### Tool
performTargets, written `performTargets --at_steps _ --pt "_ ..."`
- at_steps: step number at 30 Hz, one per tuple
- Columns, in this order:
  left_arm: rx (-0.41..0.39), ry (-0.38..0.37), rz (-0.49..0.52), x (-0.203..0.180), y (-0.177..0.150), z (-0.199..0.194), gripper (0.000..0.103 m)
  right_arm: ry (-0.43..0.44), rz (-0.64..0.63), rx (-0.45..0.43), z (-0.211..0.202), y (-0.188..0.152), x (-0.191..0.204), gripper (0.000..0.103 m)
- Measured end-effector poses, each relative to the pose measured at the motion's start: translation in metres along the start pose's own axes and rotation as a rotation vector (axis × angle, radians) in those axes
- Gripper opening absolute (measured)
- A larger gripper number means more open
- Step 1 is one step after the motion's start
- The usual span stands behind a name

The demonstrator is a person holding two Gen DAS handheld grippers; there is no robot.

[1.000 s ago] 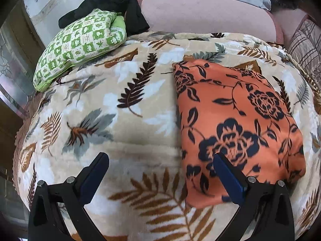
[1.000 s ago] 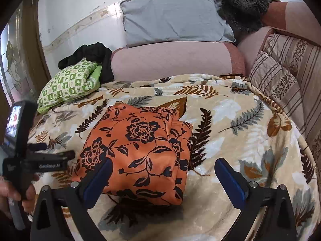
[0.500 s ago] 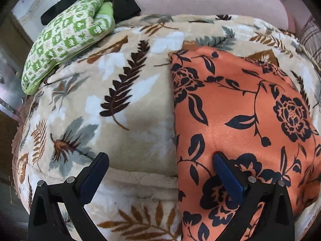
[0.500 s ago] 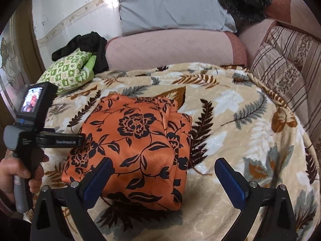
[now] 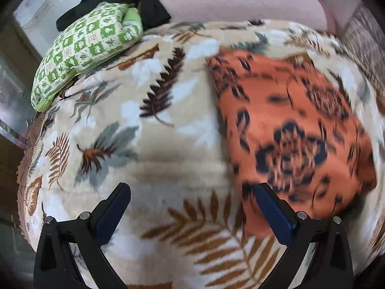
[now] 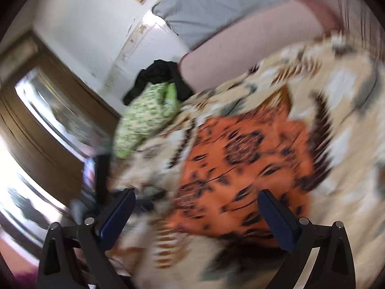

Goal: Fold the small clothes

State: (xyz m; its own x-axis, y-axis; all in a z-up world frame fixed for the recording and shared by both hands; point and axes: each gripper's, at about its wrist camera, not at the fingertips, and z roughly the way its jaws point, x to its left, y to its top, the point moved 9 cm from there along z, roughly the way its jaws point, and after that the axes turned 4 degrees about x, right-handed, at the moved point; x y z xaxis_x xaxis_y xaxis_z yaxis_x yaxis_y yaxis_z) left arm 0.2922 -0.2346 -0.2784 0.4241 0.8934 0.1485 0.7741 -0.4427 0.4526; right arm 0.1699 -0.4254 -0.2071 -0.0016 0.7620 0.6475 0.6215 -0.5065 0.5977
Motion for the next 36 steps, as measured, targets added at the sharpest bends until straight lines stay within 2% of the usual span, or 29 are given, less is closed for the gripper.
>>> performTargets --at_steps 4,5,6,7,8,9,11,16,18,19,21,22,24,29,36 --pt "0.022 -0.004 0.023 -0.012 -0.01 0.013 0.103 0.054 0.133 0.063 0.02 -0.01 -0.018 0.102" --pt "0.022 -0.01 0.025 -0.013 -0.009 0.015 0.103 0.052 0.179 0.092 0.027 -0.013 -0.027 0.096" --pt "0.026 -0.021 0.031 -0.014 -0.009 0.017 0.103 0.041 0.233 0.136 0.035 -0.019 -0.039 0.085" --pt "0.045 -0.034 0.039 -0.015 -0.009 0.024 0.103 0.021 0.279 0.175 0.043 -0.024 -0.052 0.08" --pt "0.064 -0.04 0.038 -0.015 -0.011 0.029 0.103 -0.02 0.33 0.215 0.05 -0.032 -0.069 0.065" --pt "0.083 -0.056 0.025 -0.014 -0.011 0.033 0.103 -0.047 0.353 0.234 0.054 -0.036 -0.079 0.044" --pt "0.105 -0.09 -0.008 -0.011 -0.009 0.032 0.103 -0.101 0.377 0.25 0.056 -0.039 -0.093 0.026" --pt "-0.014 -0.092 0.02 -0.01 0.006 -0.002 0.103 -0.099 0.332 0.242 0.051 -0.032 -0.083 0.029" --pt "-0.05 -0.121 0.007 -0.009 0.015 -0.017 0.103 -0.058 0.316 0.204 0.041 -0.022 -0.074 0.03" --pt "-0.061 -0.138 -0.001 -0.008 0.02 -0.022 0.103 -0.029 0.311 0.18 0.036 -0.017 -0.069 0.035" --pt "-0.065 -0.181 -0.018 -0.008 0.03 -0.028 0.103 0.017 0.3 0.117 0.024 -0.005 -0.061 0.086" --pt "-0.058 -0.205 -0.029 -0.008 0.035 -0.028 0.103 0.029 0.3 0.086 0.018 -0.001 -0.058 0.09" --pt "-0.035 -0.259 -0.059 -0.009 0.041 -0.024 0.103 0.033 0.301 0.032 0.008 0.009 -0.059 0.09" --pt "0.056 -0.393 -0.083 -0.024 0.049 -0.003 0.103 0.062 0.364 0.056 0.007 0.018 -0.077 0.09" --pt "0.125 -0.516 -0.131 -0.031 0.055 0.025 0.103 0.034 0.454 0.063 0.021 0.042 -0.131 0.09"
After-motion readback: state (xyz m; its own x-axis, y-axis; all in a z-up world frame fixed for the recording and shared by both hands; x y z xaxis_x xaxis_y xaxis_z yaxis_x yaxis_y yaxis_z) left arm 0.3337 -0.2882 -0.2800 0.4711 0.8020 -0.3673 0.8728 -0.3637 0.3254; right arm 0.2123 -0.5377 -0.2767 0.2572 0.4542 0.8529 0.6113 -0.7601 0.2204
